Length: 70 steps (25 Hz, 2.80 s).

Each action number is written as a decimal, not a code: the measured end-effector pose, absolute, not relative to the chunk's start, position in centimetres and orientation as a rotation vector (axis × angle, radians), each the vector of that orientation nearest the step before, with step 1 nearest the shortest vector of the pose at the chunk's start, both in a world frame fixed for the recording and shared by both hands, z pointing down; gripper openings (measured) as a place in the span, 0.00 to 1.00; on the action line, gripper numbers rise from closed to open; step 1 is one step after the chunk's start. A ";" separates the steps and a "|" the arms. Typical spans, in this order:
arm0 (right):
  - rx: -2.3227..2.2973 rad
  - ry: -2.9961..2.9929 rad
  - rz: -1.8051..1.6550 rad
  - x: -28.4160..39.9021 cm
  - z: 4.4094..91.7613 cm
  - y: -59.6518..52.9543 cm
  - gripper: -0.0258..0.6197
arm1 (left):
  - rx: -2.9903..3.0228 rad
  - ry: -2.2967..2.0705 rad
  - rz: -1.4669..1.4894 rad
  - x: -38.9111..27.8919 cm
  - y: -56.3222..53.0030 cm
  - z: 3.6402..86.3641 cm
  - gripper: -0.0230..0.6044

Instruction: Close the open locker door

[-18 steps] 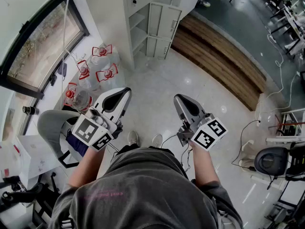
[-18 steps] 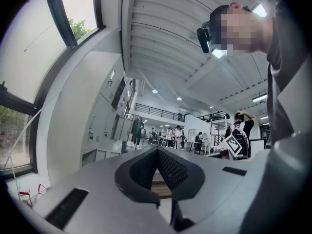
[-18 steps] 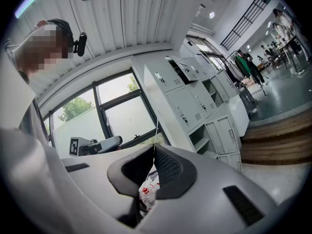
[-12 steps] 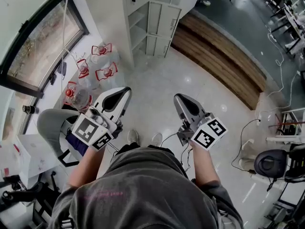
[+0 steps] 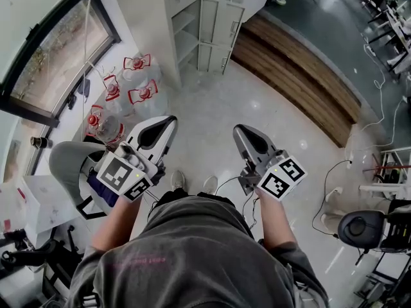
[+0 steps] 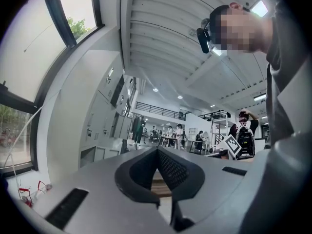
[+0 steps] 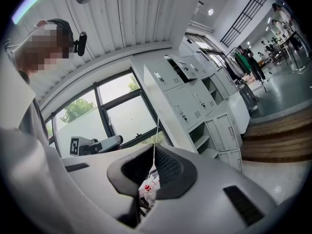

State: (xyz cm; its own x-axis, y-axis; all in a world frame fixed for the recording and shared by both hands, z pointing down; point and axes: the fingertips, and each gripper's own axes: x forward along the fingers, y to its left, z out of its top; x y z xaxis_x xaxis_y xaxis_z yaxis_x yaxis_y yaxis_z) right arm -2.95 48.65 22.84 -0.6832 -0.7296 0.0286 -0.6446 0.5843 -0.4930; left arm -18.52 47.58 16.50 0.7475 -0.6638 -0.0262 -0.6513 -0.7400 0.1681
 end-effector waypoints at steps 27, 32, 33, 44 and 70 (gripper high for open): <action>-1.081 2.633 -0.716 5.3 24.1 48.9 0.08 | 2.800 -1.115 -0.121 -10.2 48.5 17.4 0.05; -1.078 2.637 -0.709 5.6 24.3 48.1 0.08 | 2.800 -1.119 -0.126 -10.0 47.6 17.6 0.05; -1.078 2.638 -0.708 5.6 24.3 47.8 0.08 | 2.800 -1.119 -0.127 -9.9 47.3 17.7 0.05; -1.097 2.627 -0.718 7.0 25.2 43.4 0.08 | 2.804 -1.098 -0.144 -8.5 42.7 18.6 0.05; -1.155 2.603 -0.825 3.1 27.5 24.9 0.08 | 2.746 -1.039 -0.105 -12.5 23.8 21.0 0.05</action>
